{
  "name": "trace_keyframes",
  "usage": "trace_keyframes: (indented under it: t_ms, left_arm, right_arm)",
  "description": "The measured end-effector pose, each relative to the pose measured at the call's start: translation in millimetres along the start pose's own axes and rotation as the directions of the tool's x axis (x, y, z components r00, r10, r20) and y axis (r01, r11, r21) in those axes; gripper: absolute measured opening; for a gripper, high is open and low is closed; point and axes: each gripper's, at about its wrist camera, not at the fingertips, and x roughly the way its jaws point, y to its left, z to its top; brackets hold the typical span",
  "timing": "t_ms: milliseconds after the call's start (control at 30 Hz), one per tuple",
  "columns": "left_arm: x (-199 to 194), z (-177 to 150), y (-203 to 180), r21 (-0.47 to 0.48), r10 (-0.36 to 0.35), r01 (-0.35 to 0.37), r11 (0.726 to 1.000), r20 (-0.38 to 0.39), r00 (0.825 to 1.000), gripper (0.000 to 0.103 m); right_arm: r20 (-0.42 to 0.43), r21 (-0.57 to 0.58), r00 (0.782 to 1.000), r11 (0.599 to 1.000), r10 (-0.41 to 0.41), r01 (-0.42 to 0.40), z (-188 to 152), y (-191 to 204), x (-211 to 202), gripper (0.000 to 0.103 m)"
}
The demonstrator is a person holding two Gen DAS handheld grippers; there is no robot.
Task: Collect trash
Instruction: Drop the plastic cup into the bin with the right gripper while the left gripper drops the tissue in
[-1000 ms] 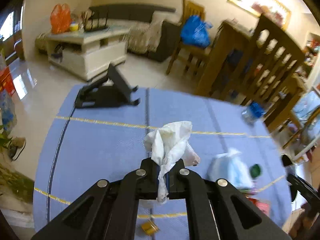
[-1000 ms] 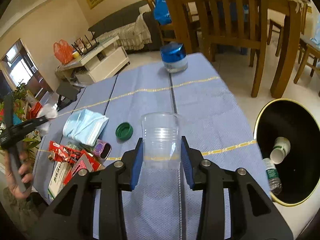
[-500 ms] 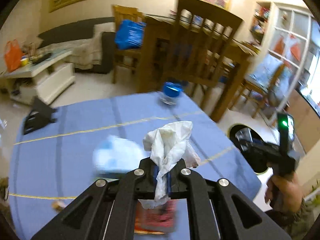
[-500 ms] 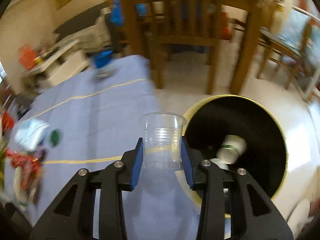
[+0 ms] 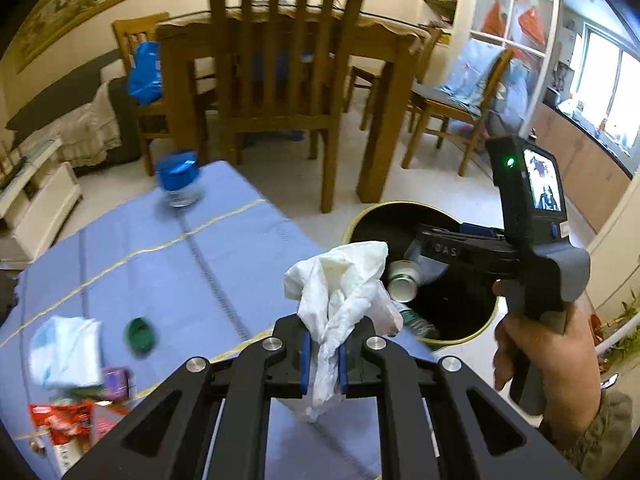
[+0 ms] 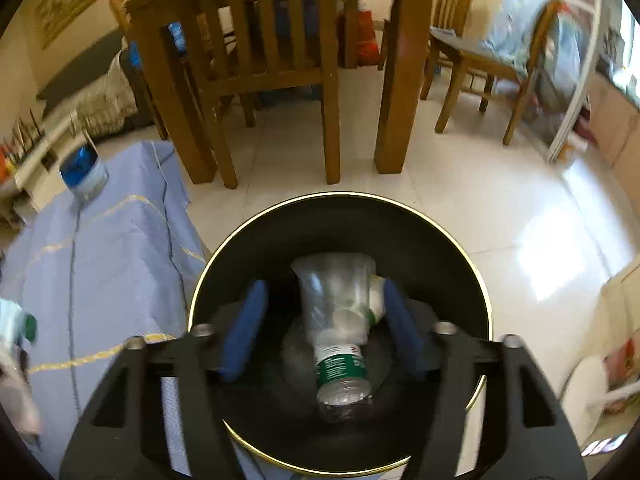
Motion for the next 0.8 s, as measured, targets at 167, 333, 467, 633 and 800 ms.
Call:
trace_keyframes:
  t_ms: [167, 333, 467, 633, 800]
  left_arm:
    - [24, 1, -20, 0.018, -0.024, 0.024, 1.000, -0.037, 0.999, 0.009]
    - [38, -1, -32, 0.039, -0.027, 0.030, 0.999, -0.063, 0.998, 0.009]
    - [49, 6, -44, 0.058, -0.034, 0.038, 0.998, -0.078, 0.996, 0.009]
    - [66, 19, -67, 0.091, -0.043, 0.050, 0.995, -0.078, 0.996, 0.021]
    - [70, 27, -85, 0.137, -0.029, 0.035, 0.990, -0.045, 0.999, 0.062]
  right_arm:
    - [0.038, 0.070, 0.999, 0.998, -0.004, 0.002, 1, -23, -13, 0.072]
    - [0.053, 0.170, 0.999, 0.985, 0.000, -0.009, 0, -48, -21, 0.072]
    - [0.126, 0.270, 0.992, 0.963, -0.021, -0.014, -1, -71, -42, 0.080]
    - [0.225, 0.384, 0.973, 0.922, -0.047, -0.044, -5, -101, -67, 0.082]
    - [0.276, 0.464, 0.958, 0.883, -0.072, -0.068, -12, -127, -81, 0.082]
